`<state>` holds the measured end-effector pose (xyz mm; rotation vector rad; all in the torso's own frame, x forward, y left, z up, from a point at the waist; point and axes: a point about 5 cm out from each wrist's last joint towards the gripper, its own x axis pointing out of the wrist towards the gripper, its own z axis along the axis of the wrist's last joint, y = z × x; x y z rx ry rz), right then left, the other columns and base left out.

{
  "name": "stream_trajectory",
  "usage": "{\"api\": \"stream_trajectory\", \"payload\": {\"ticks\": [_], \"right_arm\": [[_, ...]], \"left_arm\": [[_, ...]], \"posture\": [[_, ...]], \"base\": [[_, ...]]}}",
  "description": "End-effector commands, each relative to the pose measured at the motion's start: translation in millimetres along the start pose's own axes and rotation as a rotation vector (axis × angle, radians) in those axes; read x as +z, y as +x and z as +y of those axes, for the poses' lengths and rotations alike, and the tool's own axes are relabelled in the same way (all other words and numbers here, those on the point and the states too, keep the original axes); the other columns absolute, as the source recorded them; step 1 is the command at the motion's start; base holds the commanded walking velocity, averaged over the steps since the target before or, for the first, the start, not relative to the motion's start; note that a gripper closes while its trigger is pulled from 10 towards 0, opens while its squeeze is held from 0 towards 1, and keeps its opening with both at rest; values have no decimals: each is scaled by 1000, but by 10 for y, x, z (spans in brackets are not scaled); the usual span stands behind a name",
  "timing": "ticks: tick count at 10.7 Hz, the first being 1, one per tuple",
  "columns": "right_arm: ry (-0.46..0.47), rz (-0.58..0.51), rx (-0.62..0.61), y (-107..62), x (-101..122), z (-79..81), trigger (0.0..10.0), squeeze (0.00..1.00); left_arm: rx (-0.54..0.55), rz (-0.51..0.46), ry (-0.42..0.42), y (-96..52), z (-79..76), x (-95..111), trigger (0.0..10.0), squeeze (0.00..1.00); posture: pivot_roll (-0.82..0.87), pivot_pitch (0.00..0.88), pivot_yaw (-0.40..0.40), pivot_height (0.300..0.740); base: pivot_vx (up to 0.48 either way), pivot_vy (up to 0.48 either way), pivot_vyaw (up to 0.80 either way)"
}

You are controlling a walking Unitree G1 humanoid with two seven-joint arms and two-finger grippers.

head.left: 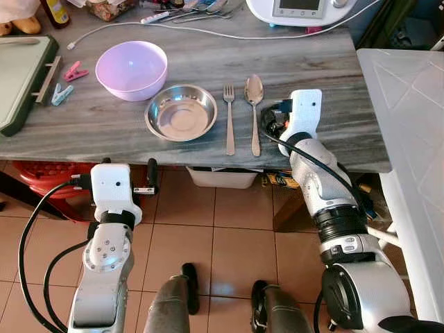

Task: Setting the table

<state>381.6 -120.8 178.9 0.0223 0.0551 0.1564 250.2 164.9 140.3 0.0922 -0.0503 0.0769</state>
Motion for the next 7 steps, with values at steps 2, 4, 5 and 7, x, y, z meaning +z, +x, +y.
{"api": "stream_trajectory", "payload": {"ticks": [2, 4, 5, 7], "right_arm": [[1, 22, 40, 25, -26, 96, 10000, 0], [1, 20, 53, 35, -14, 130, 10000, 0], [1, 19, 58, 39, -11, 133, 10000, 0], [10, 11, 72, 49, 3, 159, 10000, 0]], "left_arm": [[0, -6, 6, -18, 20, 29, 10000, 0], [1, -8, 5, -14, 15, 34, 10000, 0], [3, -8, 5, -12, 15, 32, 10000, 0], [3, -10, 5, -2, 15, 34, 10000, 0]], "posture": [[97, 310, 37, 740], [98, 308, 36, 740], [97, 306, 35, 740], [97, 302, 36, 740]], "base": [[0, 0, 0], [0, 0, 0], [0, 0, 0], [0, 0, 0]]}}
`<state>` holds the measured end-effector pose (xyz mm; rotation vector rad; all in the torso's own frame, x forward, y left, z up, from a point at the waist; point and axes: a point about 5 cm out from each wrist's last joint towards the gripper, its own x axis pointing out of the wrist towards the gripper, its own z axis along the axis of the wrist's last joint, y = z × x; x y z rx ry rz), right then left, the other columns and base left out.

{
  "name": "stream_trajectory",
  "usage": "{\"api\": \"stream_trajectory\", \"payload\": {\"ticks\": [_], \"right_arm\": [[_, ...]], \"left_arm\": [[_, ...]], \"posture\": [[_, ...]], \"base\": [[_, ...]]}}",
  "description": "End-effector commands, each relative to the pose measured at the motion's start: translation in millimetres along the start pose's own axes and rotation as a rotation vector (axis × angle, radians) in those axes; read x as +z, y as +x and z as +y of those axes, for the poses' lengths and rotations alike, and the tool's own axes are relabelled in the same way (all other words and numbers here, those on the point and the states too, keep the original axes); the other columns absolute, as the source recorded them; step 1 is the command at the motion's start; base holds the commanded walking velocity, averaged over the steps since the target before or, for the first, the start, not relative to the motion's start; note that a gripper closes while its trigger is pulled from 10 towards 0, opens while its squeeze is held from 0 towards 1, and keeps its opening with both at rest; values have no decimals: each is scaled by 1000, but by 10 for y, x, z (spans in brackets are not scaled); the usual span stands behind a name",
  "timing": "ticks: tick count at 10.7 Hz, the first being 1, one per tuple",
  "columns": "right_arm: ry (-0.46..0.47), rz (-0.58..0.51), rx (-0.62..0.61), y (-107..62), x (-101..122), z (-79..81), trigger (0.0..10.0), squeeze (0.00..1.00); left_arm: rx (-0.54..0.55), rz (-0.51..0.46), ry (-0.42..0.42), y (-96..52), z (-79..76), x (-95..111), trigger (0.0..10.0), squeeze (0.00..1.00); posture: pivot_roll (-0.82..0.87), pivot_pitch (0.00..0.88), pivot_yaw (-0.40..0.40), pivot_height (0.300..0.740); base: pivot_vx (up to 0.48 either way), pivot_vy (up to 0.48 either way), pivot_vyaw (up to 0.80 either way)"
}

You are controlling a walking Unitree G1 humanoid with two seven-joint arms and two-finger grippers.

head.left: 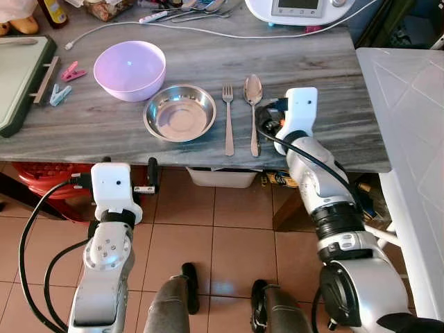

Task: Setting the table

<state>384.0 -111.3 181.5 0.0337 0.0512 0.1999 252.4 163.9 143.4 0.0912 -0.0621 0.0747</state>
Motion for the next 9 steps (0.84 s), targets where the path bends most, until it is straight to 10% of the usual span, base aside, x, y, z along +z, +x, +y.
{"api": "stream_trajectory", "payload": {"ticks": [1, 9], "right_arm": [[2, 15, 34, 16, -23, 77, 10000, 0], [12, -282, -36, -255, 382, -124, 10000, 0]], "left_arm": [[5, 1, 6, -21, 23, 3, 10000, 0], [24, -29, -12, 12, 38, 34, 10000, 0]], "posture": [[96, 300, 35, 740], [69, 228, 33, 740]], "base": [[0, 0, 0], [0, 0, 0]]}}
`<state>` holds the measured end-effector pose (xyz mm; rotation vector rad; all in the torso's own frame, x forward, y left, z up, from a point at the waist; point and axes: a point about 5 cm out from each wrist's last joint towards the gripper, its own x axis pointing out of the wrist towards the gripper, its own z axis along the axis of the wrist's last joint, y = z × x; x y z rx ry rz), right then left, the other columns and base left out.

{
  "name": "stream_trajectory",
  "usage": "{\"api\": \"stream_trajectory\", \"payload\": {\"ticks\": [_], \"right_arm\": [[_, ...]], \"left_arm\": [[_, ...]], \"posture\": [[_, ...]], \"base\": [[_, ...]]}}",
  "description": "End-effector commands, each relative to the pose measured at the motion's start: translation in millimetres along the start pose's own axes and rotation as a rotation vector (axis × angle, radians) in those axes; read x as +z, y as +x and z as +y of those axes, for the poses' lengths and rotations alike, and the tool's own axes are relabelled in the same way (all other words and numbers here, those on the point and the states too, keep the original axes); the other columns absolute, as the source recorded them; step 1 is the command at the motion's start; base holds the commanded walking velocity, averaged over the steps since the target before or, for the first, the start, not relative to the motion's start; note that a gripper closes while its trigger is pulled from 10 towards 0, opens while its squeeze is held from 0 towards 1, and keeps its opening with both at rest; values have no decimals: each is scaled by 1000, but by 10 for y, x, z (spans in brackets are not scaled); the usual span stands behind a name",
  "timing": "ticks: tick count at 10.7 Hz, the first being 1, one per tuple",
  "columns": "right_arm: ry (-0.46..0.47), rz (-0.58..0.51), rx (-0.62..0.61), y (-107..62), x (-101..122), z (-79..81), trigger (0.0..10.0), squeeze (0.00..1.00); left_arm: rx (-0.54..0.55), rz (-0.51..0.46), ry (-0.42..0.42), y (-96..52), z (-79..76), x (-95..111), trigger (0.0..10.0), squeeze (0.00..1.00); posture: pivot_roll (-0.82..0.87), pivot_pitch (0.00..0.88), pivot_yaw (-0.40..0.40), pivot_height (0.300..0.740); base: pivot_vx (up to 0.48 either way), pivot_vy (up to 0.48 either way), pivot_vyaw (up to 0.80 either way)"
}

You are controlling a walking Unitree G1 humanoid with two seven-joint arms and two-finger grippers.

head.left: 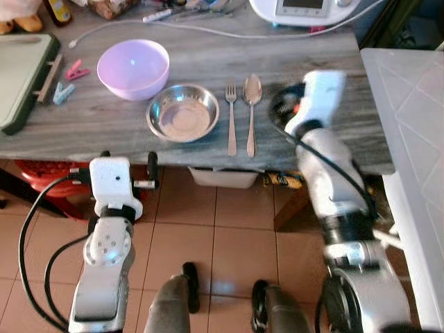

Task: Setting the table

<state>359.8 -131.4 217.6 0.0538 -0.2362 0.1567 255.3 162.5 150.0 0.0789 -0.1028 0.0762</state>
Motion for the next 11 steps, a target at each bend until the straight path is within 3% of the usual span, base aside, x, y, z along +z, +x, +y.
{"api": "stream_trajectory", "payload": {"ticks": [1, 4, 5, 7, 11], "right_arm": [[-27, -43, 7, -138, -3, -22, 10000, 0], [-106, 28, -53, -532, -294, -171, 10000, 0], [-109, 46, -84, -582, -347, -225, 10000, 0], [-154, 36, -73, -618, -403, -228, 10000, 0], [-155, 56, -107, -629, -532, -199, 10000, 0]], "left_arm": [[27, 9, -5, -19, 33, -20, 10000, 0], [55, 15, -12, 20, 72, -104, 10000, 0], [55, 14, -14, 45, 52, -110, 10000, 0], [24, 12, -29, 96, -54, -160, 10000, 0], [29, 15, -25, 95, -56, -244, 10000, 0]], "posture": [[64, 196, 30, 740], [46, 102, 16, 740], [44, 87, 16, 740], [31, 39, 24, 740], [25, 0, 40, 740]], "base": [[0, 0, 0], [-87, 0, 0], [-262, 0, 0], [-262, 0, 0], [-262, 0, 0]]}}
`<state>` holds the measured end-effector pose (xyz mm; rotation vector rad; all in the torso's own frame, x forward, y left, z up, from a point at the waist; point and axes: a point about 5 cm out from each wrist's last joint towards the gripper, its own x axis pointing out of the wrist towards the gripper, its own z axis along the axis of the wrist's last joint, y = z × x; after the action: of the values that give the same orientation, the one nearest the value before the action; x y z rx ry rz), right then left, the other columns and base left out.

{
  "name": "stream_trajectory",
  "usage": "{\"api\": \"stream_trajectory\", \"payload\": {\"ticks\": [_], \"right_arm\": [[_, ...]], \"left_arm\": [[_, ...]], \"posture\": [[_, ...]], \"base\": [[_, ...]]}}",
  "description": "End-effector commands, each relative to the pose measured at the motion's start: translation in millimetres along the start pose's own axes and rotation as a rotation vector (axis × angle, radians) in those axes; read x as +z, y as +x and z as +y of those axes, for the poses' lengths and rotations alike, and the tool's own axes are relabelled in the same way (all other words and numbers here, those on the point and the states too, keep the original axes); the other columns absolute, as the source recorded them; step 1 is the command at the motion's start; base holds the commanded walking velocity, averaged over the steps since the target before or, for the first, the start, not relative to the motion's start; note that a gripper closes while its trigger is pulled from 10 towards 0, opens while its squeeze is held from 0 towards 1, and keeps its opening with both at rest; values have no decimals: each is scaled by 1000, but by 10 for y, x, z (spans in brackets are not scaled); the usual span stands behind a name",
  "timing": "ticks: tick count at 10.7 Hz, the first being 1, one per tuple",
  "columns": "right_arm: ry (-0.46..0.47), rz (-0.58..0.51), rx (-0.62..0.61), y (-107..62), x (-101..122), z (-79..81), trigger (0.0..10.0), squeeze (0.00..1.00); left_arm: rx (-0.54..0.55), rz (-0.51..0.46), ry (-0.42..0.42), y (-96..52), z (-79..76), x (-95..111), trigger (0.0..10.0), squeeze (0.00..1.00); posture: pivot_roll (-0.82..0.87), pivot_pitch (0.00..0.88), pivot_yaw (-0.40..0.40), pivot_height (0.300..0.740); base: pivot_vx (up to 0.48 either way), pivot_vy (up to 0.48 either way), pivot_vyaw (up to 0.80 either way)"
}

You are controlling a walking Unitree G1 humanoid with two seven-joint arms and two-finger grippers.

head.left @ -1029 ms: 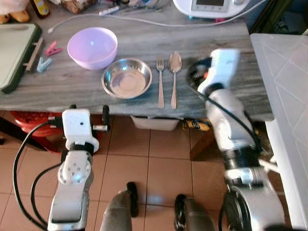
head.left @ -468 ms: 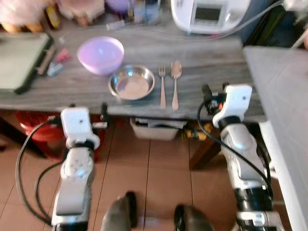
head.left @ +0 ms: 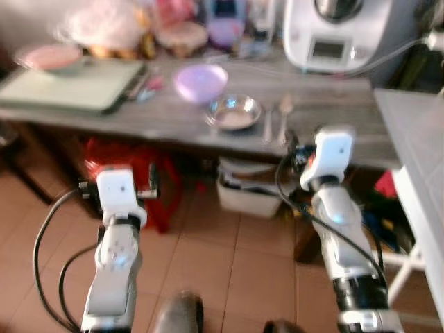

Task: Setting the table

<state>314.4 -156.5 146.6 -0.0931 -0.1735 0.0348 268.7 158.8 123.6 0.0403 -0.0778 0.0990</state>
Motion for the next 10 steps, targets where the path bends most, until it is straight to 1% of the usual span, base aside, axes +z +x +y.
{"api": "stream_trajectory", "payload": {"ticks": [1, 2, 3, 4, 5, 6, 7, 8, 9, 10], "right_arm": [[22, -10, -1, 30, 14, 46, 10000, 0], [34, -22, 6, 50, 34, 83, 10000, 1000], [36, -30, 2, 68, 46, 81, 10000, 1000], [25, -43, -21, 69, 65, 41, 10000, 1000], [7, -46, -34, 42, 62, 1, 10000, 1000], [-1, -34, -39, 11, 38, -24, 10000, 110], [-6, -15, -45, -26, -4, -47, 10000, 0], [-10, 6, -47, -83, -34, -57, 10000, 0], [-12, 32, -58, -154, -88, -96, 10000, 0], [-21, 78, -80, -277, -198, -160, 10000, 0]], "left_arm": [[2, -18, 13, 36, -6, 16, 10000, 0], [-7, -30, 18, 78, -26, 36, 10000, 0], [-7, -35, 20, 96, -29, 48, 10000, 0], [-40, -53, 14, 67, -25, 68, 10000, 0], [-94, -63, 12, -1, -46, 64, 10000, 0], [-114, -58, 13, -50, -52, 36, 10000, 0], [-124, -45, 7, -91, -58, -7, 10000, 0], [-134, -24, 6, -148, -67, -46, 10000, 0], [-145, 6, 1, -209, -67, -110, 10000, 0], [-164, 48, -1, -292, -61, -201, 10000, 0]], "posture": [[24, 0, 42, 740], [22, 0, 46, 740], [25, 0, 50, 740], [23, 0, 52, 740], [26, 0, 44, 740], [26, 0, 40, 740], [22, 3, 38, 740], [14, 23, 35, 740], [12, 24, 35, 740], [5, 21, 47, 740]], "base": [[-262, 0, 0], [0, 0, 0], [0, 0, 0], [0, 0, 0], [0, 0, 0], [0, -289, 0], [0, -461, 0], [0, -458, 0], [0, -458, 0], [0, -458, -538]]}}
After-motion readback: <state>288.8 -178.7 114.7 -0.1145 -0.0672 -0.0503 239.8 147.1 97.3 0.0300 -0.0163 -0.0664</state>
